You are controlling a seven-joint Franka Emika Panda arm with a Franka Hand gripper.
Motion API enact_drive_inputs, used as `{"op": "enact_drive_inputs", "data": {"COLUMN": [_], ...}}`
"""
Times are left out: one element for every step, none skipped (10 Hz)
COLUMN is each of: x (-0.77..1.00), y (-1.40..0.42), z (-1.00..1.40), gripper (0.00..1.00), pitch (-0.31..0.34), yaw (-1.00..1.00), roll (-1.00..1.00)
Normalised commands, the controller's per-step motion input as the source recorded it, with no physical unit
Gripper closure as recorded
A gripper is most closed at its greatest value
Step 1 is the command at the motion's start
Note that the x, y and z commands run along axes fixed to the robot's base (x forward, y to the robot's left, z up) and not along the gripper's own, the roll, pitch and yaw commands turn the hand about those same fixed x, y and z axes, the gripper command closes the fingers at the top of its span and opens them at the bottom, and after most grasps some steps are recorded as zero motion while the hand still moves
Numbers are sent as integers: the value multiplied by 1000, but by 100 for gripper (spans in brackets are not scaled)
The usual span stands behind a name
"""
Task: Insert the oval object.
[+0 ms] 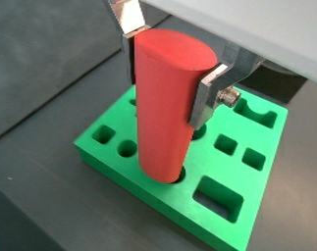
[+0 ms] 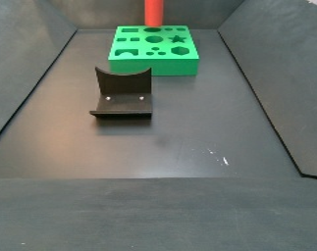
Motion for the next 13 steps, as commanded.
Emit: {"op": "enact_drive_inputs", "data": {"x": [249, 306, 157, -89, -266, -394, -426, -254, 0, 0, 0, 0, 0], "y": [0, 0, 49, 80, 83, 143, 171, 29, -9, -34, -26, -6, 0], "z": [-337, -343, -306, -171, -186, -134, -120, -174, -380, -469, -454, -349, -314], "gripper": [100, 100, 100, 100, 100, 100, 100, 100, 100, 100, 100, 100, 100], "pitch": [44, 51, 36, 0, -43, -80, -116, -113, -71, -86, -111, -67, -10], "yaw": [-29, -40, -9, -49, -43, -9, -9, 0, 0, 0, 0, 0, 0], "roll": [151, 146, 161, 34, 0, -11, -37, -26, 0, 0, 17, 40, 33]}}
